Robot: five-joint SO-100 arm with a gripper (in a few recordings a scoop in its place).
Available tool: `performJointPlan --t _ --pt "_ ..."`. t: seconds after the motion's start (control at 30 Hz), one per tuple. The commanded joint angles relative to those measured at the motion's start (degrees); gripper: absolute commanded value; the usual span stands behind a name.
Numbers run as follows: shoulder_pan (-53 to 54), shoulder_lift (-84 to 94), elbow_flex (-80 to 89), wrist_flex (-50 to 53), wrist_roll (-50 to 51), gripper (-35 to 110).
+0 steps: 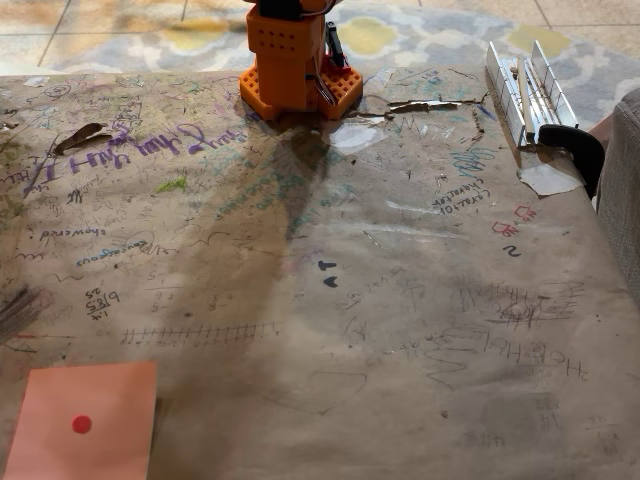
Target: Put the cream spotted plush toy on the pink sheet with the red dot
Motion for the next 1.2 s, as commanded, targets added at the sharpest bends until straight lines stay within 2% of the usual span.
performJointPlan --t 0.0,0.17,0.63,0.77,0.83,0.87,0.9,0.93,0.97,1.0,1.03,1.07,1.1,1.17 --pt "4.4 0.1 -0.4 0.3 2.5 0" --pt "6.2 0.1 -0.4 -0.4 4.2 0" --pt "3.0 0.1 -0.2 -1.0 4.1 0" --pt "3.2 0.1 -0.4 -0.1 6.8 0" --pt "3.4 -0.4 1.3 4.7 11.2 0" --pt "2.8 -0.6 7.4 4.4 11.9 0" --pt "2.4 -0.9 20.0 -4.2 11.5 0" --pt "1.2 -1.4 36.4 -16.0 5.7 3" --pt "-0.6 -2.0 51.8 -24.2 -6.2 11" --pt "-0.3 -0.7 64.8 -26.0 -16.3 23" --pt "0.6 0.1 66.4 -13.4 -18.3 29" --pt "0.4 -0.2 66.4 -9.1 -14.2 32" --pt "1.1 -0.3 66.4 -6.8 -14.0 32" --pt "1.1 -0.3 66.4 -10.6 -12.3 32"
